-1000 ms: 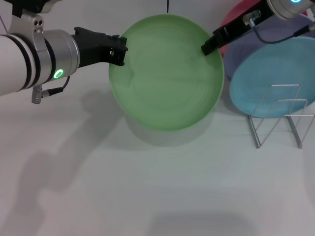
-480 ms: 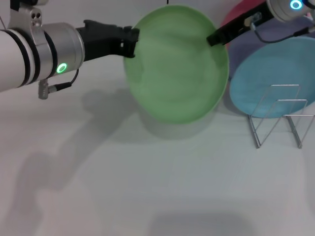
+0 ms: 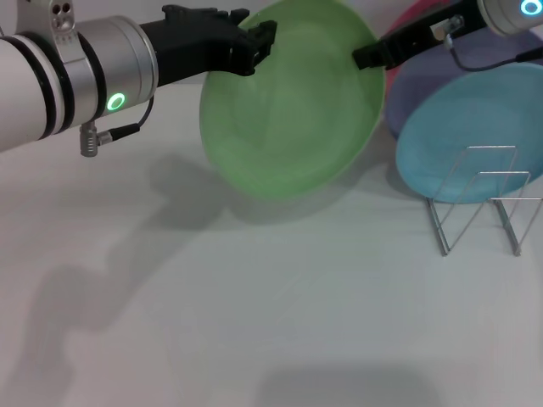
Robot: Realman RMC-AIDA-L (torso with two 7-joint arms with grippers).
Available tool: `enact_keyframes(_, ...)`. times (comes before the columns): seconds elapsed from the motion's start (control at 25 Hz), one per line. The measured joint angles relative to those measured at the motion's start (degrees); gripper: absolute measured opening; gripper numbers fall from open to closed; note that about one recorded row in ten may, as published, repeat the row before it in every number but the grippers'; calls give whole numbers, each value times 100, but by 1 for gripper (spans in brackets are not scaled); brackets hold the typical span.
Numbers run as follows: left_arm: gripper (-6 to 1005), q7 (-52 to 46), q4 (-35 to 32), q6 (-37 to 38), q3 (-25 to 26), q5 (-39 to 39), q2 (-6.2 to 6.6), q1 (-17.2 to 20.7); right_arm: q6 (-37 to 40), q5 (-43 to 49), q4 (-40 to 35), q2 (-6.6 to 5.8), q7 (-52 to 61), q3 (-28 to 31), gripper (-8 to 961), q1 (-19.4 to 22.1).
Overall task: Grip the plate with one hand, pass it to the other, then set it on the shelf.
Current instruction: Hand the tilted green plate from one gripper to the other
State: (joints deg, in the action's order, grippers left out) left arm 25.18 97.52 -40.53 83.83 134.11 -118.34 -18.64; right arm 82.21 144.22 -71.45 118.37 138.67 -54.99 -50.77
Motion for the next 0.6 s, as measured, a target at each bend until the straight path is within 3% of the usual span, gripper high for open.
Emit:
enact_keyframes(0.16, 215, 20, 37, 28, -15, -6, 0, 16, 92, -1, -104, 0, 33, 12, 65, 44)
enact_keyframes(0.24, 423, 22, 72, 34, -18, -3, 0, 29, 129, -1, -161, -1, 49, -1, 65, 72)
enact_keyframes(0.48, 666, 193, 278, 154, -25, 1, 3, 176, 301, 42, -321, -3, 138, -17, 64, 140)
enact_keyframes(0.6, 701, 247, 333, 184, -30, -3, 4, 213, 372, 48, -485, -4, 163, -12, 57, 215)
